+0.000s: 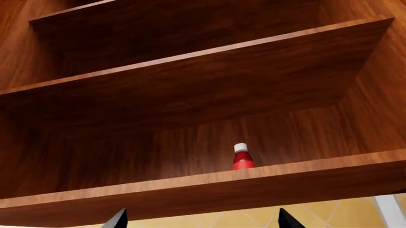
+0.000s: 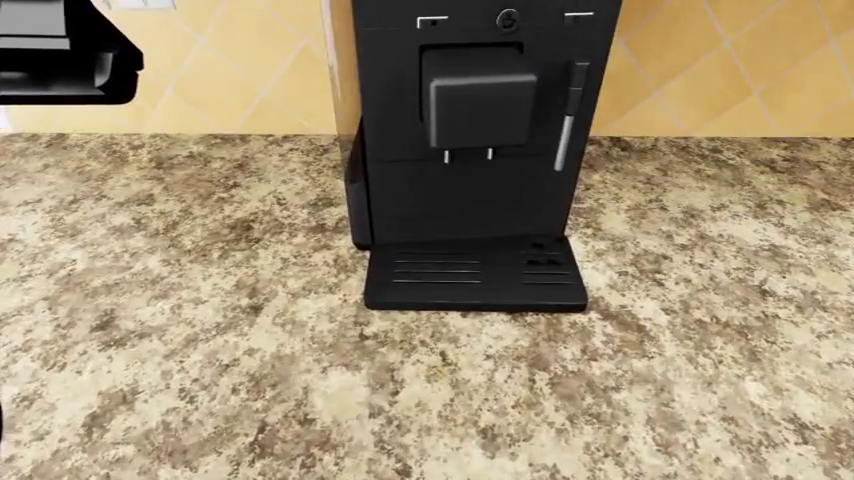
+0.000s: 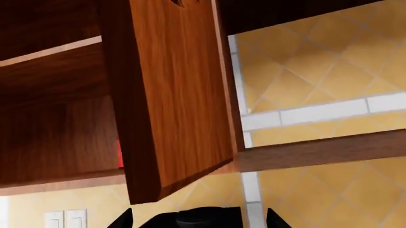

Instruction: Pick and place the shaker into the drawer. Then close the cabinet.

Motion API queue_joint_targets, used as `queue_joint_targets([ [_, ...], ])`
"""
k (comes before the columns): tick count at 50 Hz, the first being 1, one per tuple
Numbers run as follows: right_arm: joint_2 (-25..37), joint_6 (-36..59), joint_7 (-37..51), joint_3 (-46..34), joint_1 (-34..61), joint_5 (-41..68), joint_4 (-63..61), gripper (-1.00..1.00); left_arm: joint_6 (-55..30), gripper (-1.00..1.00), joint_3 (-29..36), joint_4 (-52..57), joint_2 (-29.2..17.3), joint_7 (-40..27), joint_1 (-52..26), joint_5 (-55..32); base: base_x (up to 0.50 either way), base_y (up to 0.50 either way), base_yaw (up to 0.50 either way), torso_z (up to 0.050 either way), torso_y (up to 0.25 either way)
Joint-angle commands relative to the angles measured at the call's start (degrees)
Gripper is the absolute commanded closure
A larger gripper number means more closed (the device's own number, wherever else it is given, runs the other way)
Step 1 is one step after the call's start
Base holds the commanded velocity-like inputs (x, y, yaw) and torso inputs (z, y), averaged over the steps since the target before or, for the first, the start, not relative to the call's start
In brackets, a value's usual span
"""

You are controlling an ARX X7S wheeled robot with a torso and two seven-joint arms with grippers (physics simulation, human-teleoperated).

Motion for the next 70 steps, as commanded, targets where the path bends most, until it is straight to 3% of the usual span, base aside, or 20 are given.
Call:
queue_joint_targets([
  [1,2.65,0.67,-0.51,-3.54,4.23,3.29,4.87,-1.00,-0.25,-1.00,0.11,0.12,-0.12,-0.24,-0.51,-0.35,0.00,0.00,0.00,0.000,0.000],
  [6,3.70,7.89,3.19,-12.58,14.78,2.65,8.17,-1.00,-0.33,-1.00,0.29,0.14,-0.04,-0.34,-0.56,-0.25,0.00,0.00,0.00,0.000,0.000],
  [12,-2.65,15.56,5.45,-22.29,30.60,-0.40,17.10,-1.00,-0.27,-1.00,0.23,0.33,-0.10,-0.59,-0.71,-0.61,0.00,0.00,0.00,0.000,0.000],
  [14,-8.73,22.44,10.94,-18.44,32.10,-0.43,21.65,-1.00,-0.14,-1.00,0.04,0.42,-0.28,-0.68,-0.76,-0.93,0.00,0.00,0.00,0.000,0.000],
  [20,-15.77,30.67,11.04,-12.69,32.11,-7.91,24.46,-1.00,0.49,-1.00,-0.66,0.69,-1.02,-0.95,-0.52,-1.75,0.00,0.00,0.00,0.004,0.002],
  [36,-26.05,31.95,10.84,-8.71,32.11,-14.18,22.67,-1.00,1.02,-1.00,-0.84,0.97,-1.55,-1.13,-0.54,-2.36,0.00,0.00,0.00,0.006,0.005],
  [49,-36.30,31.93,-10.89,-3.83,32.11,-34.56,25.47,-1.00,2.69,-1.00,-1.40,0.77,-2.62,-0.70,1.24,-1.83,0.00,0.00,0.00,0.007,0.012],
  [59,-41.02,31.89,-21.67,-1.42,32.11,-43.62,29.44,-1.00,4.04,-1.00,-1.99,0.65,-3.33,-0.48,2.45,-1.66,0.01,0.01,0.01,0.014,0.011],
  [70,-43.80,31.19,-32.15,-7.36,31.56,-48.16,41.06,-1.00,4.37,-1.00,-2.36,0.72,-3.88,-0.70,2.35,-2.22,0.02,0.01,0.02,0.018,0.014],
])
